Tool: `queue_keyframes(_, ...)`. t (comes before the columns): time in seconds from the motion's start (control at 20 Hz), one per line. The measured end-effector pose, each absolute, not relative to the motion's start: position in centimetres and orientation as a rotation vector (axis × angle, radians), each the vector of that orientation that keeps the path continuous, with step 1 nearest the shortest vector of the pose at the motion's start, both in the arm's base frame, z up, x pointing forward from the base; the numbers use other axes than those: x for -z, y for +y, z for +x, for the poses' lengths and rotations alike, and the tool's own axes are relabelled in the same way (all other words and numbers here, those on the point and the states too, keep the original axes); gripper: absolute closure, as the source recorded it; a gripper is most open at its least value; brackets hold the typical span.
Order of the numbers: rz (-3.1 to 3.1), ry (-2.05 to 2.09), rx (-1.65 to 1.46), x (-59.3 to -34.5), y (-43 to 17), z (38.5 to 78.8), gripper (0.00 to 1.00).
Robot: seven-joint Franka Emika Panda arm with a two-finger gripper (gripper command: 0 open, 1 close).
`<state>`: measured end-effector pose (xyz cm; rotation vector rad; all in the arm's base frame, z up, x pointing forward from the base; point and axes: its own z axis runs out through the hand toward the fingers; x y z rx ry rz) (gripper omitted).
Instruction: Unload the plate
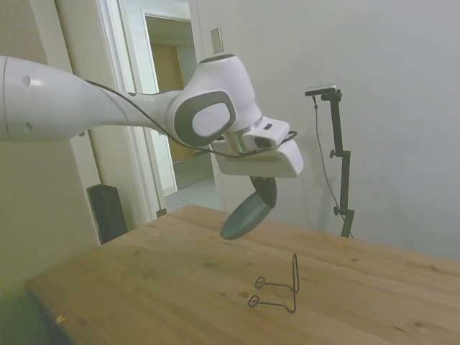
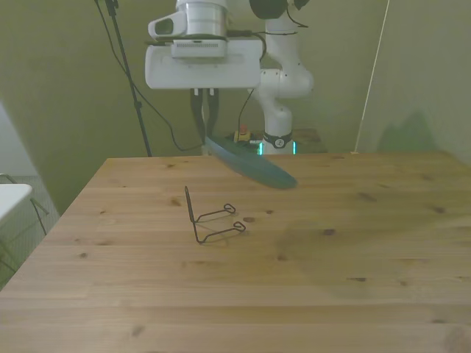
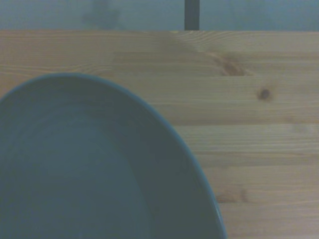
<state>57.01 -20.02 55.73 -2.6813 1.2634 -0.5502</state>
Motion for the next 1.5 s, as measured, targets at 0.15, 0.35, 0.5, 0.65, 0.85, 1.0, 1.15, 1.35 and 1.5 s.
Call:
queue_keyframes(0.15, -2.594, 1.371, 0.554, -52.5, -19.7, 58.6, 1.0)
queue_keyframes(0.35, -2.493, 1.478, 0.566, -48.0, -20.2, 60.5, 1.0)
queue_keyframes(0.5, -2.446, 1.525, 0.569, -45.1, -20.4, 61.5, 1.0)
queue_keyframes(0.65, -2.401, 1.563, 0.569, -43.0, -20.4, 62.2, 1.0)
queue_keyframes(0.85, -2.349, 1.617, 0.527, -40.7, -20.2, 62.7, 1.0)
queue_keyframes(1.0, -2.321, 1.66, 0.47, -38.7, -19.4, 62.8, 1.0)
queue_keyframes(1.15, -2.311, 1.689, 0.425, -37.2, -18.6, 62.7, 1.0)
queue_keyframes(1.35, -2.317, 1.691, 0.397, -36.3, -17.7, 62.6, 1.0)
queue_keyframes(1.5, -2.326, 1.692, 0.37, -35.4, -16.9, 62.5, 1.0)
